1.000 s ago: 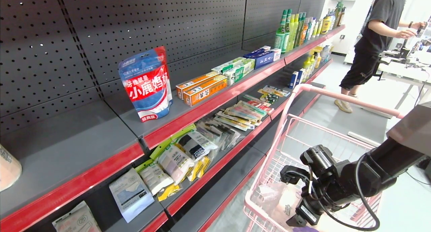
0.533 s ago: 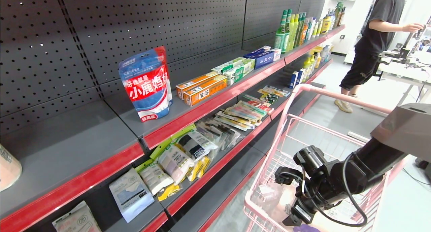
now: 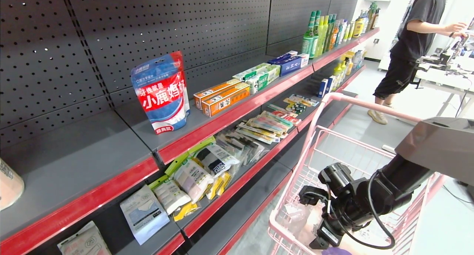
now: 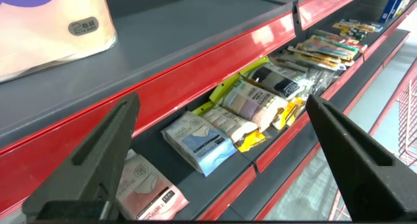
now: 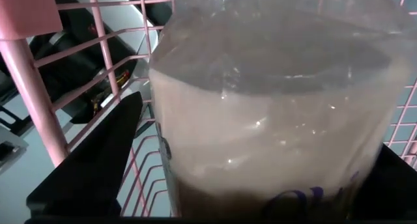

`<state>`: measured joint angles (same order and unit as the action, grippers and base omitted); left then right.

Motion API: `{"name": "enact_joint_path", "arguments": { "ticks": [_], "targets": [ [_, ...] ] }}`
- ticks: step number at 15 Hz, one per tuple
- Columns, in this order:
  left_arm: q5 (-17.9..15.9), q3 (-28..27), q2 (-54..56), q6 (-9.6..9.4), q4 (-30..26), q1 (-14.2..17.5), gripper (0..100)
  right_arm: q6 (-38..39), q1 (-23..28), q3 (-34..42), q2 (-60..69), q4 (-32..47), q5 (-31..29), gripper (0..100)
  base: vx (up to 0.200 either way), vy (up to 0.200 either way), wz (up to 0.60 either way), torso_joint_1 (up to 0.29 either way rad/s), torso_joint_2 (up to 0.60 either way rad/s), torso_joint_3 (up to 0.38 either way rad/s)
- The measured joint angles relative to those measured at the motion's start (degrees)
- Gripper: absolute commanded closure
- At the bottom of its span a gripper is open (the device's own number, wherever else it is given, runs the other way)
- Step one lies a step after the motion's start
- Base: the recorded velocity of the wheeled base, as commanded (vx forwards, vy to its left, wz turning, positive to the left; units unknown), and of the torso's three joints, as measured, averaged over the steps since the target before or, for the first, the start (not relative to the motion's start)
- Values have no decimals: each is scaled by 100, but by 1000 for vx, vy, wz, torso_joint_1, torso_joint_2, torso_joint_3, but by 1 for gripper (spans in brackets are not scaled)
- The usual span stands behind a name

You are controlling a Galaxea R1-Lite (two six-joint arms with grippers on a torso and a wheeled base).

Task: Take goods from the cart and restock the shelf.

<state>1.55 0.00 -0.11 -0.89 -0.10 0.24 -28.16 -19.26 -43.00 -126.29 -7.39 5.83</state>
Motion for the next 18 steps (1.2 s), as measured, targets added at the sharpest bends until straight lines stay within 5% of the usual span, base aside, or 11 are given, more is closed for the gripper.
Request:
{"name": "enact_joint_path", "arguments": {
  "ticks": [18],
  "targets": [
    [1, -5, 0, 0, 0, 0, 0, 112, 588, 37, 1259, -13, -266, 100, 0, 0, 0, 0, 0, 0]
  ]
}}
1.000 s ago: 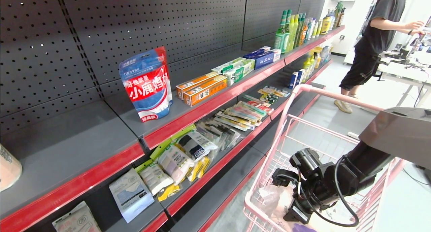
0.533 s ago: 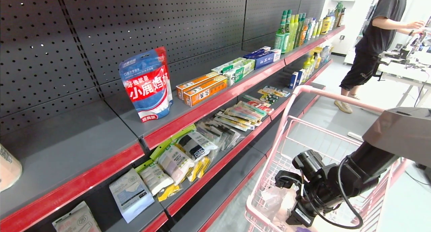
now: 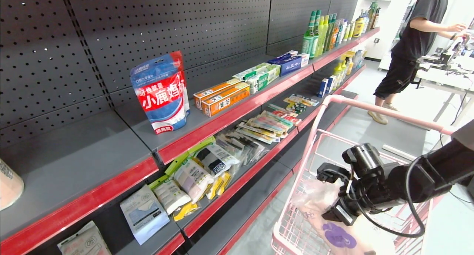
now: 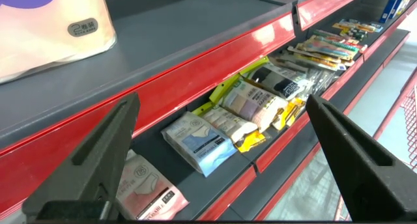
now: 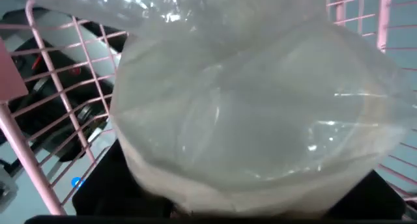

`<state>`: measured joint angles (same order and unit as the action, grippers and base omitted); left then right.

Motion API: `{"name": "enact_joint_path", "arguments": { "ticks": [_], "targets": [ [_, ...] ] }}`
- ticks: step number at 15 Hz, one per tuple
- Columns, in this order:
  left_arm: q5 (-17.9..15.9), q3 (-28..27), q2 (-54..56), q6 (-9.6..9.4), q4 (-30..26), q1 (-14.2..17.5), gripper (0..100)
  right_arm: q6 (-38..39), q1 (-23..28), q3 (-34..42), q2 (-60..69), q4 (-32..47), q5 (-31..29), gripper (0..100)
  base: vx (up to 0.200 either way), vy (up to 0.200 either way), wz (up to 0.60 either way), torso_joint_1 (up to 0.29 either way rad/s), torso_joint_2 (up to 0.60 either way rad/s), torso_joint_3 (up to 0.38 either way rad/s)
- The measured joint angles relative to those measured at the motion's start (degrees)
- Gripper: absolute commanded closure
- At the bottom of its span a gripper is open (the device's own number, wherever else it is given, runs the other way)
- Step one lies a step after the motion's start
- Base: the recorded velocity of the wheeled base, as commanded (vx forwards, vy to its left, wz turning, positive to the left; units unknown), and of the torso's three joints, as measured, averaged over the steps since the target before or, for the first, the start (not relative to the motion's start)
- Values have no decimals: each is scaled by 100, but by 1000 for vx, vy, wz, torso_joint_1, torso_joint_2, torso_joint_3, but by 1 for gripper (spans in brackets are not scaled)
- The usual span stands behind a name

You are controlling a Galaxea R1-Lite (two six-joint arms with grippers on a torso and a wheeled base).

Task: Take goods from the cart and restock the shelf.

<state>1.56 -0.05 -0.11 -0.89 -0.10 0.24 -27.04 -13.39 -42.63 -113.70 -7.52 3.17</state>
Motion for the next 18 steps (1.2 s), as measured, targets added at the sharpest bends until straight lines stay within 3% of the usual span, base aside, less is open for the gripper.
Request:
{"name": "enact_joint_path", "arguments": {
  "ticks": [5, 8, 15, 18],
  "targets": [
    [0, 5, 0, 10, 0, -2, 0, 41, 600, -227, 1045, -16, -77, 100, 0, 0, 0, 0, 0, 0],
    [2, 5, 0, 10, 0, 0, 0, 71, 700, -205, 1801, -22, -71, 100, 0, 0, 0, 0, 0, 0],
    [0, 5, 0, 11, -4, 0, 0, -46, 816, 716, 3851, -16, -759, 100, 0, 0, 0, 11, -20, -11],
    [0, 5, 0, 11, 5, 0, 0, -110, 895, 929, 4443, -22, -880, 100, 0, 0, 0, 199, -443, -238]
  ]
}}
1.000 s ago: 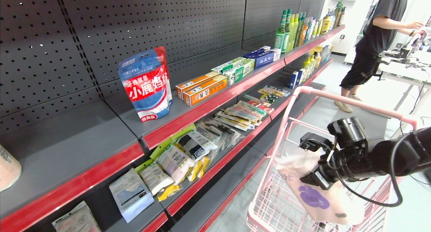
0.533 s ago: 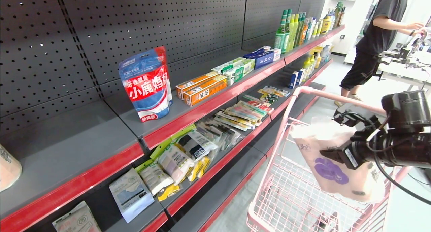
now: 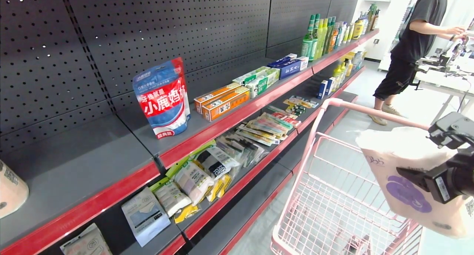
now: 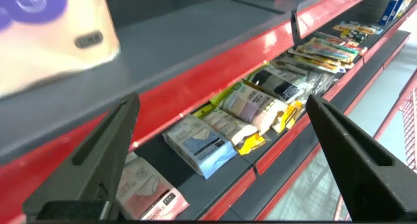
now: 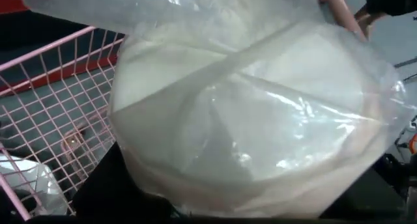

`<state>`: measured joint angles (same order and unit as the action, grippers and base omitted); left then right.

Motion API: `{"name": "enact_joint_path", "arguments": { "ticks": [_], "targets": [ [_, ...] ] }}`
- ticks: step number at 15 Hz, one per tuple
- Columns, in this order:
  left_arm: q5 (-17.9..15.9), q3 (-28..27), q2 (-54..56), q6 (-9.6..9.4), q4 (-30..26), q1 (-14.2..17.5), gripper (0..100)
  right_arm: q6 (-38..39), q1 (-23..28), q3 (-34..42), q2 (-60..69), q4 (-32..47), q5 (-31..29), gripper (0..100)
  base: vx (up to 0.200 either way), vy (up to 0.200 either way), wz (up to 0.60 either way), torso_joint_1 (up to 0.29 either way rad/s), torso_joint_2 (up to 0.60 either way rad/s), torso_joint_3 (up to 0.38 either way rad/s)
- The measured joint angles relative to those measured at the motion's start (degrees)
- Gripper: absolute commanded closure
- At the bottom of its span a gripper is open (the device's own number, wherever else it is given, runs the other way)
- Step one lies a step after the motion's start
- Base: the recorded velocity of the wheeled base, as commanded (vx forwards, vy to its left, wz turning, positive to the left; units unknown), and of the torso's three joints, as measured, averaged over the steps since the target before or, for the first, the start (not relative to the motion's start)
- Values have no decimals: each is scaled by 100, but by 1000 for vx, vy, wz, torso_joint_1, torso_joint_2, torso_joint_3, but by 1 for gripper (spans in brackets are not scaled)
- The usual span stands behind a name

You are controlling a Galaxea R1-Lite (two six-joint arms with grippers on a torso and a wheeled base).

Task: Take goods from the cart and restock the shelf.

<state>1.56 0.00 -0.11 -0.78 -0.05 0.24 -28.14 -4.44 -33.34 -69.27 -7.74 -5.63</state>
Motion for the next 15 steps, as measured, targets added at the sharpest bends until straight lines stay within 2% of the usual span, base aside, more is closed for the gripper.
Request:
{"name": "enact_joint_path", "arguments": {
  "ticks": [5, 15],
  "targets": [
    [-1, 0, 0, -4, -2, 0, 0, -128, 34, 116, 436, -5, -17, 100, 0, 0, 0, 189, -415, -226],
    [0, 0, 0, -11, -5, 0, 0, -197, 34, 96, 483, -6, 17, 100, 0, 0, 0, 169, -353, -189]
  ]
}}
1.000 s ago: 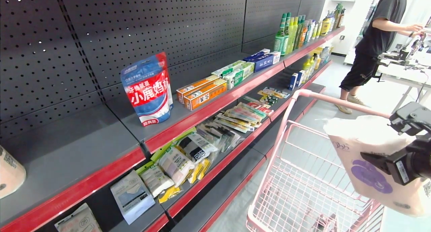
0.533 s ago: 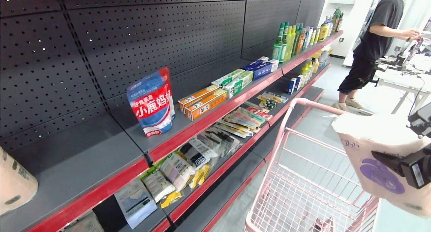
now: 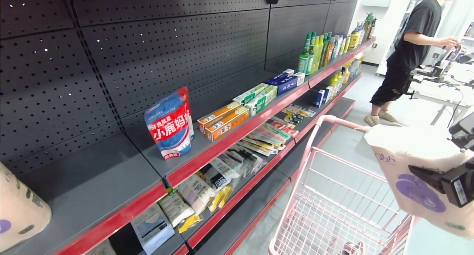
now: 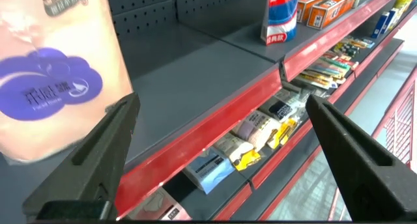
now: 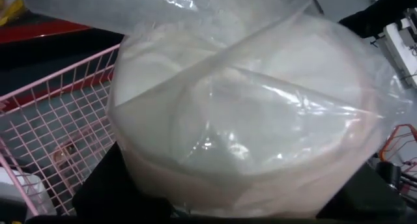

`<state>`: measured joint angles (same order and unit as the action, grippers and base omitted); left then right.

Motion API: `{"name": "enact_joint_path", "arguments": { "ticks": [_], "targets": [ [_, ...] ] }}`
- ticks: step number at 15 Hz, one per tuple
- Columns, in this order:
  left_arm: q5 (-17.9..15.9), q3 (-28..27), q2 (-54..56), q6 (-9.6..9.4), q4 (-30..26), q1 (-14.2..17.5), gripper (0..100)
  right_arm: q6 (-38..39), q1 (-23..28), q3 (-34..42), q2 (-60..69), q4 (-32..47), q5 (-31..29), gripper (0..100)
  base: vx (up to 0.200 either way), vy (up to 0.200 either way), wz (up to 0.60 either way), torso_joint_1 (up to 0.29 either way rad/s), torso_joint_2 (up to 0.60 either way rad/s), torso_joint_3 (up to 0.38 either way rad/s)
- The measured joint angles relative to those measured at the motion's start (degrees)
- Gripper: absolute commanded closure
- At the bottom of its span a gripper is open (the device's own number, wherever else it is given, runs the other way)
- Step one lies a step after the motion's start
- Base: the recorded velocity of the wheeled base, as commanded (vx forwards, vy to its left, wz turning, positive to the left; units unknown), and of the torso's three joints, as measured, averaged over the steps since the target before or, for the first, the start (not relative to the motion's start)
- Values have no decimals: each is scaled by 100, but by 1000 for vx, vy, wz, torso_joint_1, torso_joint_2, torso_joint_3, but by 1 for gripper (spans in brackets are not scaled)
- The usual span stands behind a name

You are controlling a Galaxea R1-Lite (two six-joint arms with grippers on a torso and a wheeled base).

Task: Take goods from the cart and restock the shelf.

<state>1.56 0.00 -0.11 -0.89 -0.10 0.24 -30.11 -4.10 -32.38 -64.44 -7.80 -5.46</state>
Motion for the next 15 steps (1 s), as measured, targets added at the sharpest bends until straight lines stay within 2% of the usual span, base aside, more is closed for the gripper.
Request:
{"name": "enact_joint_path", "arguments": {
  "ticks": [6, 9, 15],
  "targets": [
    [-1, 0, 0, 0, 0, 0, 0, -199, 0, 29, -24, -2, -9, 100, 0, 0, 0, 152, -312, -163],
    [-1, 0, 0, 7, 0, 0, 0, -262, -1, 85, -24, -34, -15, 100, 0, 0, 0, 25, -63, -30],
    [-1, 0, 0, 7, 2, 0, 0, -251, 5, 143, 28, -22, -34, 100, 0, 0, 600, 3, 1, 4]
  ]
}}
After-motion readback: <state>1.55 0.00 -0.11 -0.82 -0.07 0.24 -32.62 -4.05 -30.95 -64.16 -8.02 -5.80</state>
